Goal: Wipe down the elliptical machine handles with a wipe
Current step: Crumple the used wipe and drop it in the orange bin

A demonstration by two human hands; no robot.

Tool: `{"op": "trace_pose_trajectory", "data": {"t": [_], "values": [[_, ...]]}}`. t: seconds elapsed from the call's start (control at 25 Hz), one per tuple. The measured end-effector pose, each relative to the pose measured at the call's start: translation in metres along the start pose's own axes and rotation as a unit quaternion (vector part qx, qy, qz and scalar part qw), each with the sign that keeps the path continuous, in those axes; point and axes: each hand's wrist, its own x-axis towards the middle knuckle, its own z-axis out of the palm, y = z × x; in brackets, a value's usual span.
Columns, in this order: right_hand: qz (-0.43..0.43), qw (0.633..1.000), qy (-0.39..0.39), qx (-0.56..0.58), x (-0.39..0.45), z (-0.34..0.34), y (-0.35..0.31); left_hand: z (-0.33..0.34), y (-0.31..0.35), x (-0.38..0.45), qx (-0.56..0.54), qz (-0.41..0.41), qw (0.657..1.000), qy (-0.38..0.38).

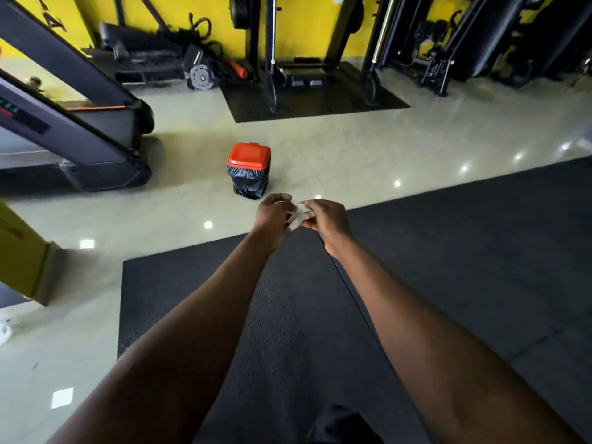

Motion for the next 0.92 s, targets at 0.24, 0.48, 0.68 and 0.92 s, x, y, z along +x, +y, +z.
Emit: {"op": "trace_pose_trajectory", "data": {"t": [0.24, 0.48, 0.68, 0.92], "values": [[0.016, 0.995, -0.094, -0.011, 0.192, 0.036, -0.016, 0.024, 0.053, 0.180, 0.022, 0.062, 0.997, 0.049], [0.022, 0.991, -0.127, 0.019, 0.380, 0.075, -0.071, 0.055, 0.136, 0.337, 0.034, 0.040, 0.995, 0.088], [-0.007, 0.990, -0.139, -0.005, 0.505, 0.123, -0.088, 0.055, 0.184, 0.460, 0.013, 0.068, 0.994, 0.088], [0.018, 0.994, -0.106, 0.013, 0.638, 0.194, -0.101, 0.021, 0.227, 0.622, 0.022, 0.054, 0.995, 0.079]]}}
